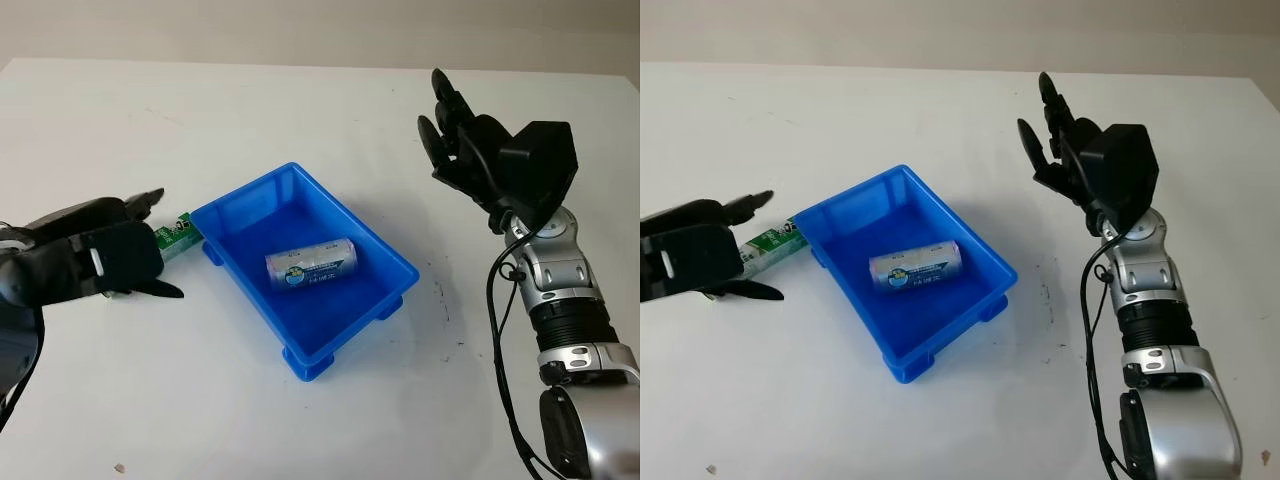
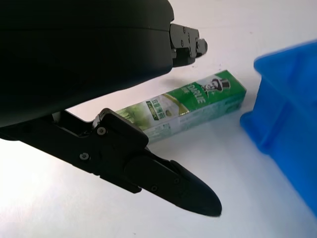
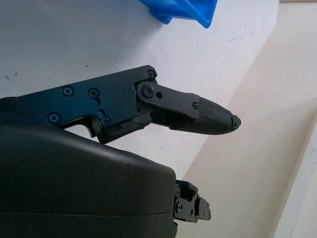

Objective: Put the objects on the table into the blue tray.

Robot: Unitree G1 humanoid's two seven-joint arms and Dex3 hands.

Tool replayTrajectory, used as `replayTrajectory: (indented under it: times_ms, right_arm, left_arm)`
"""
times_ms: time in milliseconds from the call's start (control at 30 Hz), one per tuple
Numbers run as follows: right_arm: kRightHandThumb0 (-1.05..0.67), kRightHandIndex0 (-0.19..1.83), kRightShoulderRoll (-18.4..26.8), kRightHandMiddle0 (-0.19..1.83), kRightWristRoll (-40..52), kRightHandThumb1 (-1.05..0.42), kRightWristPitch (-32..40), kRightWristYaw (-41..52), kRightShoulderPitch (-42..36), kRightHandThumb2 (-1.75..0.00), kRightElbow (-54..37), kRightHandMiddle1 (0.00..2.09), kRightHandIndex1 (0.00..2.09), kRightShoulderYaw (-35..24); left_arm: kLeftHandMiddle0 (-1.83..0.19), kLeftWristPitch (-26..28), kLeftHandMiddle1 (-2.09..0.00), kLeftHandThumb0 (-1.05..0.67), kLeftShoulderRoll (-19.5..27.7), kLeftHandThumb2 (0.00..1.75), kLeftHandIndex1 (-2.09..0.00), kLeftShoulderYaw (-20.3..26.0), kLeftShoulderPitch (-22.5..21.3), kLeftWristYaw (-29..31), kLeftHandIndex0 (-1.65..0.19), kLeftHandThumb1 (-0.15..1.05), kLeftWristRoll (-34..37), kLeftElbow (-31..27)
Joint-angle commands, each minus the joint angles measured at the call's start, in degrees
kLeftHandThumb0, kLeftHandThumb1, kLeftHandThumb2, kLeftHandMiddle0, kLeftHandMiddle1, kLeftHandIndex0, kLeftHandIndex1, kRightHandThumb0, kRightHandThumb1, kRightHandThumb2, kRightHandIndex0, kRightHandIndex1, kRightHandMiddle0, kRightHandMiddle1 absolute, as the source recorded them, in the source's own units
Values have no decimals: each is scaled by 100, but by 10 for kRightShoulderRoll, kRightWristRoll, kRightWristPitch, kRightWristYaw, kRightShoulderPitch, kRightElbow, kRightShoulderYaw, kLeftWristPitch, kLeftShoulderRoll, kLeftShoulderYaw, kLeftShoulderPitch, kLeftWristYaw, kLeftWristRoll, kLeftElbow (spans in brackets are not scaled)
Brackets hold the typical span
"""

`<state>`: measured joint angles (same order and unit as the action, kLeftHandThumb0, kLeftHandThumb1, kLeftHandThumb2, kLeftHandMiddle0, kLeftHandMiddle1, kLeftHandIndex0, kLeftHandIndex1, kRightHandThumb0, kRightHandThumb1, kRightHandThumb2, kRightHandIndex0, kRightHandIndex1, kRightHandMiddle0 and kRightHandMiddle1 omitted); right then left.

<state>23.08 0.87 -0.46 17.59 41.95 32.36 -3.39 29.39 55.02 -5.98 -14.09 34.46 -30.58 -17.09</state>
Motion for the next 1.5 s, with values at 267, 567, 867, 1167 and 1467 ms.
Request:
replayTrajectory:
  times_ms: [267,567,867,1167,1467]
  right_arm:
    - [-60,-19,-2,-19,10,-105,-10,16,6,-67,-4,0,0,-6]
    - [-58,-19,1,-19,13,-105,-16,24,4,-67,-9,0,0,-8]
    - [-57,-19,4,-19,13,-105,-5,29,4,-67,-16,0,0,-8]
    - [-57,-19,3,-19,20,-105,2,30,10,-64,-13,0,0,-13]
    - [-59,-19,2,-19,18,-105,-2,34,12,-64,-9,0,0,-12]
  left_arm:
    - [-21,63,-209,-68,-74,5,-91,-47,-3,-66,0,94,-144,26]
    - [-79,29,-209,-49,-128,6,-138,-54,-11,-183,3,98,-209,98]
    - [-81,-6,-209,-39,-157,8,-172,-51,-22,-219,-23,105,-218,138]
    - [-76,-31,-209,-43,-148,18,-205,-61,-19,-196,-8,105,-242,146]
    - [-71,-28,-209,-42,-144,17,-182,-62,-28,-168,-4,105,-262,149]
